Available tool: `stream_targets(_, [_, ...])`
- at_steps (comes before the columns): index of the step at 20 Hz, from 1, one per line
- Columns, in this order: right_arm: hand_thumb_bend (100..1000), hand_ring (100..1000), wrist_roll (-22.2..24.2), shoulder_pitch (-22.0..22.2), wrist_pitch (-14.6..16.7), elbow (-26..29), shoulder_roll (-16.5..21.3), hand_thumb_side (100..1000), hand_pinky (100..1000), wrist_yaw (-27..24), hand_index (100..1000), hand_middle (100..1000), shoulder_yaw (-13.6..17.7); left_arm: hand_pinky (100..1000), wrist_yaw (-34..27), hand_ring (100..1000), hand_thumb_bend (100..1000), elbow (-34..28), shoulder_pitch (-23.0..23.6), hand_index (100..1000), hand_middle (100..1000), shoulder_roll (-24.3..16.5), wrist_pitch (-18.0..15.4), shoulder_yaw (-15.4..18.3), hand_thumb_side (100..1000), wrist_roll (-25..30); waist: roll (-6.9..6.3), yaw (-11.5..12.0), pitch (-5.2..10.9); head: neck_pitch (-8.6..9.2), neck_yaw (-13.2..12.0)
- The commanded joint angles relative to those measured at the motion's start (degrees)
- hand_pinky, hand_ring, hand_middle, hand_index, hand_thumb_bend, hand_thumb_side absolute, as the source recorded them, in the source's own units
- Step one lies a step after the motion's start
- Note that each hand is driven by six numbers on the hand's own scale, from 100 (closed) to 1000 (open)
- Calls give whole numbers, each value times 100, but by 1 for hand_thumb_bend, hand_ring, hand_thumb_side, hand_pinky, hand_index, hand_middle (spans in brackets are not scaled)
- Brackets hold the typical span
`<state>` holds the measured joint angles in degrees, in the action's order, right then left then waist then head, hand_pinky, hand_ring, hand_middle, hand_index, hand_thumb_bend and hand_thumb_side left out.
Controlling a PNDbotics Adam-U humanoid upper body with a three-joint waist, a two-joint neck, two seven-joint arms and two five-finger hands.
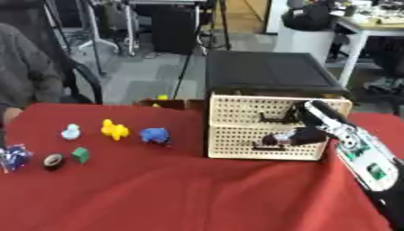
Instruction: Pick up objects from table and place into drawer.
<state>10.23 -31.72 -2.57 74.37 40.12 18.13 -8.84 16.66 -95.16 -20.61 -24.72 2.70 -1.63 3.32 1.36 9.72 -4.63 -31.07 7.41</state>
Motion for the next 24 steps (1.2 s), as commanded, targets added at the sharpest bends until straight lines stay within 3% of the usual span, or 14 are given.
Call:
stream_targets(1, [1000, 100, 34, -33, 14, 355, 261, 543, 100, 71, 550, 100, 49, 577, -9, 462, 115, -74, -39, 686, 507, -109, 10, 47, 463, -10, -2, -25, 91, -30, -32])
stream_targets(24, [1000, 100, 91, 427, -49, 1110, 293, 543, 100, 70, 549, 100, 71, 578, -10, 464, 117, -58, 27, 686, 506, -143, 9, 64, 457, -27, -27, -175, 191, -108, -65])
